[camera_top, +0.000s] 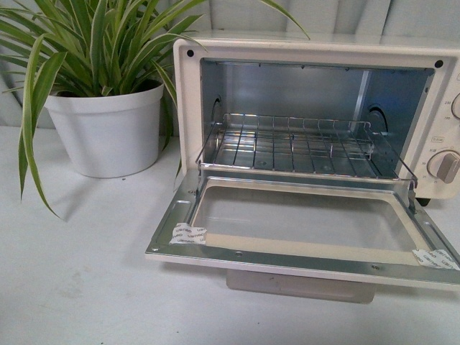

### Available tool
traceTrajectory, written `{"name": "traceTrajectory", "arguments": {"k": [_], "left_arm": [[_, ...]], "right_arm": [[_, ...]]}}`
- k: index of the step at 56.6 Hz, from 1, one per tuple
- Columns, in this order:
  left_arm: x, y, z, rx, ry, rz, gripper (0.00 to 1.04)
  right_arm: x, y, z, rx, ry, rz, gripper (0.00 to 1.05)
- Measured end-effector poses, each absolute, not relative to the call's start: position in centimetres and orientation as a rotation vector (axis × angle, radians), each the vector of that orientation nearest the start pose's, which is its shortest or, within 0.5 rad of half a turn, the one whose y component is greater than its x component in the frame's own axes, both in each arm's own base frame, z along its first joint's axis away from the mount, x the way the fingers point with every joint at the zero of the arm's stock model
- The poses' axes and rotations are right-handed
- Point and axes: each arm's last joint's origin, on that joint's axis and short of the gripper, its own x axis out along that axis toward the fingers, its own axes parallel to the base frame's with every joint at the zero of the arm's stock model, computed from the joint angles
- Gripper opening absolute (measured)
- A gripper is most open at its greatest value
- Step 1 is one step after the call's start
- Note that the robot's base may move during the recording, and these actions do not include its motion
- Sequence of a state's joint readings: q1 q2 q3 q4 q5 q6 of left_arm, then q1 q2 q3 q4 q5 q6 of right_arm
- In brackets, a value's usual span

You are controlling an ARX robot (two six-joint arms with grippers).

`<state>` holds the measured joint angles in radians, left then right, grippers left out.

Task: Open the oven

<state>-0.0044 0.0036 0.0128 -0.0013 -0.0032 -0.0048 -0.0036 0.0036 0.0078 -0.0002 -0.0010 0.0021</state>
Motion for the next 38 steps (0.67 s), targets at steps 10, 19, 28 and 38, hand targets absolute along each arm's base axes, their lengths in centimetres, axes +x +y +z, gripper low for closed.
{"name": "traceTrajectory", "arguments": {"k": [10,19,28,38], "left_arm": [[9.71,-0.03,16.75,-0.005,-0.008,-0.001,0.74],[9.71,-0.03,16.75,-0.004,-0.008,-0.001,0.99],[9.71,-0.03,16.75,-0.004,-0.008,-0.001,0.98],[9.71,-0.03,16.75,-0.004,-0.008,-0.001,0.98]], "right_arm": [[9.75,-0.03,16.58,0.002,-0.004,-0.003,0.65],[9.75,-0.03,16.58,0.003,-0.004,-0.003,0.97],[9.75,-0.03,16.58,0.002,-0.004,-0.003,0.95],[9.75,-0.03,16.58,0.002,-0.004,-0.003,0.95]]}}
